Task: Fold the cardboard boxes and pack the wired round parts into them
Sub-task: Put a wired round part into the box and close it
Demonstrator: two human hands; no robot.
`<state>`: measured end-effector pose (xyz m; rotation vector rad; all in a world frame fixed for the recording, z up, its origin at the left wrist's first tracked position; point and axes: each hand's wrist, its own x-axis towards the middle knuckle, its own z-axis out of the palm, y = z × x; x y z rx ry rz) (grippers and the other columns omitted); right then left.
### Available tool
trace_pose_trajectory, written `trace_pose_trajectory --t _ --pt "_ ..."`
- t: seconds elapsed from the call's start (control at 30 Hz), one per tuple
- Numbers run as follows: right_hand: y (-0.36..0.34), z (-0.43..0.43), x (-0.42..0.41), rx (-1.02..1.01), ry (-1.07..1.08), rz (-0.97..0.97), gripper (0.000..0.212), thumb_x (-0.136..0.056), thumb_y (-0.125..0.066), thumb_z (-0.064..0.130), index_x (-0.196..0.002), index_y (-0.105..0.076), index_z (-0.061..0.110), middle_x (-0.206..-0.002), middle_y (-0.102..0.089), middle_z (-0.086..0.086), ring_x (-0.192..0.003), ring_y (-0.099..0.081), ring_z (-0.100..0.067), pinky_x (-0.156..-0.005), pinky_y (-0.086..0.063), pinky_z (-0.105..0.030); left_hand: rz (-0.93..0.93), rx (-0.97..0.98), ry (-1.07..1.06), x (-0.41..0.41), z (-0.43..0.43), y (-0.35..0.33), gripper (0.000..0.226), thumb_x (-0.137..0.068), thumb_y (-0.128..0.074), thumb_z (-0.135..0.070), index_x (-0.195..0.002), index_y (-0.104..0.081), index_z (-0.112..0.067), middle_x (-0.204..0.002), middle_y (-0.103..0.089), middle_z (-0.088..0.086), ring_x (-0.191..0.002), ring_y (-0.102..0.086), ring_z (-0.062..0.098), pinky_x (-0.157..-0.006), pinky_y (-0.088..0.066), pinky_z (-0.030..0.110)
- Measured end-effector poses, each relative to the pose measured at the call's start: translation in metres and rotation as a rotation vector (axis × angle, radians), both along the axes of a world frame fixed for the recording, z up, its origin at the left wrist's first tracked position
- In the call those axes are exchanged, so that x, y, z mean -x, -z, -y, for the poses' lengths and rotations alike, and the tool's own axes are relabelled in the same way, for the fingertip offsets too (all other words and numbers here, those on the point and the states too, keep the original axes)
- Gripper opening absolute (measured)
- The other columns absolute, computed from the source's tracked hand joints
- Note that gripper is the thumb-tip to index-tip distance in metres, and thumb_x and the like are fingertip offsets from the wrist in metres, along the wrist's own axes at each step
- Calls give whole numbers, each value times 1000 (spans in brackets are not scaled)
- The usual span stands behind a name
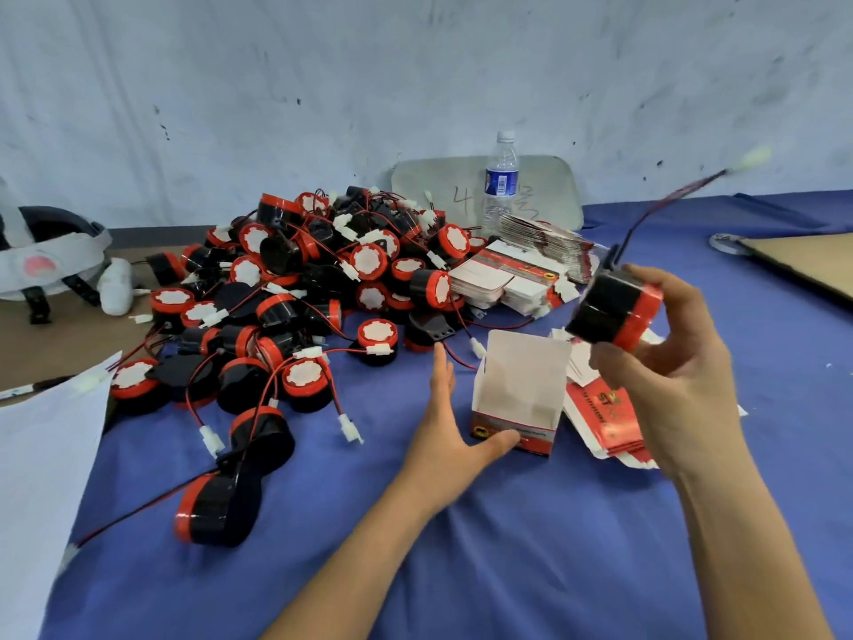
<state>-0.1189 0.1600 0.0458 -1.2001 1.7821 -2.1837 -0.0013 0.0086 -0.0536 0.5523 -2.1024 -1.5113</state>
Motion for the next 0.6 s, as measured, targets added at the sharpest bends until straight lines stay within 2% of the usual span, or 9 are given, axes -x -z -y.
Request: trace_pose_trajectory --t 0.07,0.1,0.17,0.23,0.33,0.4,0.5,0.53,0.6 --pt "-1 4 -7 -51 110 -28 52 -64 -73 25 -112 -58 38 -63 -67 5 -46 -55 -14 -51 -46 -20 14 18 58 9 -1 -7 123 -71 -85 -32 -143 13 -54 -145 -17 -34 -114 -24 -36 -92 -30 -2" --pt "-1 5 -12 -84 150 -65 49 -63 -74 29 -108 -58 42 -68 -68 8 -47 -58 -12 -51 -49 -21 13 26 78 13 -2 -10 125 -68 -85 -33 -141 14 -54 -144 -23 -33 -114 -31 -33 -94 -35 2" --pt "-2 8 -22 -155 190 -175 46 -64 -74 35 -104 -54 49 -87 -67 17 -55 -63 -12 -55 -53 -23 -4 49 69 17 -4 -11 122 -63 -82 -35 -138 12 -56 -141 -43 -17 -122 -47 -8 -102 -44 22" --pt "1 9 -27 -250 238 -313 44 -66 -74 41 -103 -52 49 -90 -64 21 -63 -63 -10 -59 -50 -15 -23 75 35 17 -5 -8 117 -62 -80 -38 -135 8 -60 -123 -57 -10 -113 -58 6 -96 -50 33" --pt "6 14 -29 -426 314 -488 44 -67 -78 41 -108 -63 35 -85 -65 16 -68 -58 -6 -66 -45 -20 -26 87 -22 11 -6 -2 116 -56 -82 -51 -133 3 -68 -111 -56 -30 -103 -59 -5 -87 -50 19" --pt "11 20 -30 -525 326 -581 48 -69 -81 34 -113 -68 23 -88 -69 -1 -73 -61 -18 -69 -48 -29 -22 101 -28 7 -9 0 115 -50 -80 -61 -134 -2 -71 -116 -53 -36 -106 -56 -10 -86 -48 13" --pt "18 28 -37 -704 285 -654 51 -74 -78 39 -120 -64 23 -94 -67 -8 -85 -63 -28 -74 -49 -33 -22 141 -60 3 -11 5 108 -51 -77 -65 -143 -24 -47 -129 -48 -28 -116 -53 -4 -92 -50 22" --pt "21 30 -38 -790 274 -656 52 -78 -74 43 -125 -59 25 -99 -65 -7 -91 -61 -27 -77 -47 -31 -20 155 -74 2 -11 5 101 -51 -76 -65 -140 -29 -48 -125 -47 -31 -113 -52 -5 -89 -50 18" --pt "25 32 -38 -877 245 -620 53 -83 -68 45 -131 -53 29 -108 -61 -4 -99 -59 -23 -83 -46 -29 -21 182 -83 0 -12 1 82 -52 -74 -65 -123 -32 -64 -115 -46 -35 -106 -52 -10 -79 -46 7"
